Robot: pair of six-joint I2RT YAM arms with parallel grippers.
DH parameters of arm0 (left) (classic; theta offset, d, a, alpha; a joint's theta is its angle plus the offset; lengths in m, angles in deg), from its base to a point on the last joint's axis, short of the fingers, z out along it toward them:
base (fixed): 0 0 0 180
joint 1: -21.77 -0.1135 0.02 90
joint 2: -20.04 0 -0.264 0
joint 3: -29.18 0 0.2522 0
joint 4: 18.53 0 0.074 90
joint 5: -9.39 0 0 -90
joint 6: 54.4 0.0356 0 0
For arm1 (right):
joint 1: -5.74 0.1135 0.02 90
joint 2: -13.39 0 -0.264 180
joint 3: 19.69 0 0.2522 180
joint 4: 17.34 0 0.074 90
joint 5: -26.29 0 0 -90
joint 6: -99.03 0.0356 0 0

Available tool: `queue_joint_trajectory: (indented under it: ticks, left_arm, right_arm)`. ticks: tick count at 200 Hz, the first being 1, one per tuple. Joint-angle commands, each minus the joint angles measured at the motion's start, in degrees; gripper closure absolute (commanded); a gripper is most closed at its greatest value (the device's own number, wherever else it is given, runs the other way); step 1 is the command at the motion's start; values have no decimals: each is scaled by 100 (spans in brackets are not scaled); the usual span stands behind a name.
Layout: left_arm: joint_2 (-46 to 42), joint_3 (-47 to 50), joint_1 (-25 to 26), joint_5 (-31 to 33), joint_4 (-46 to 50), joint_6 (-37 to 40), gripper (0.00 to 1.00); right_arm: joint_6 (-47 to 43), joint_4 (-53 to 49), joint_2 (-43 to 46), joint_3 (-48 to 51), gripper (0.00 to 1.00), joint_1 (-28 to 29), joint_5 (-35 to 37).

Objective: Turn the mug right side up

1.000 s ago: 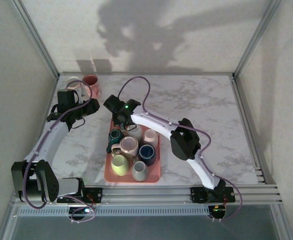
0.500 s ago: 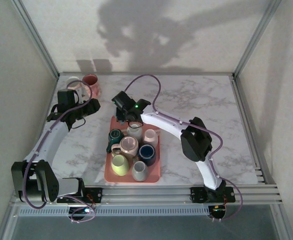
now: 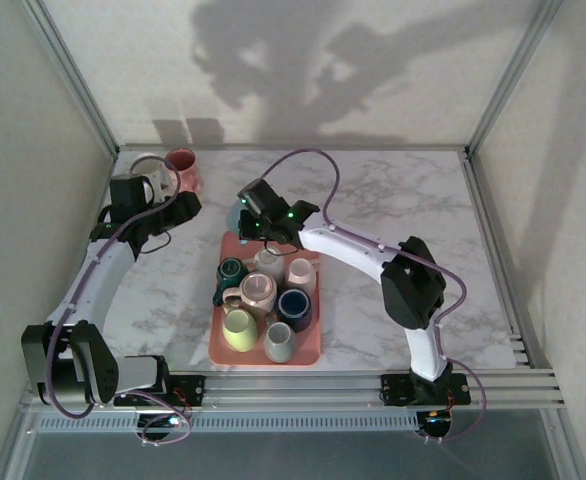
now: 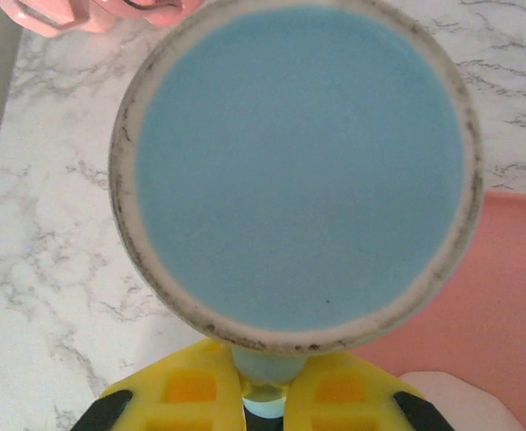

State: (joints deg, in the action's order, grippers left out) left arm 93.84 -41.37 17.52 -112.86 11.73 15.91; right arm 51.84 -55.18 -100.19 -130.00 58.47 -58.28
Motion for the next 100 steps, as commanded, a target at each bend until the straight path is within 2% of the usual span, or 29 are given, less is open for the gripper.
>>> queue_joint_trajectory:
  ticks: [1,56,100]
  left_arm:
    - [-120,-170,-72,-495,-201,-219,45]
    - [-147,-72,-85,-1360,-571,-645,44]
    - [-167,388,-69,-2432,-1585,-1729,42]
  right_arm:
    - [55,947,580,269,100,-112,-191]
    - [645,2413,1349,1499,100,-591,-1118]
    - [1125,3364,1877,2175,100,-962,-1706]
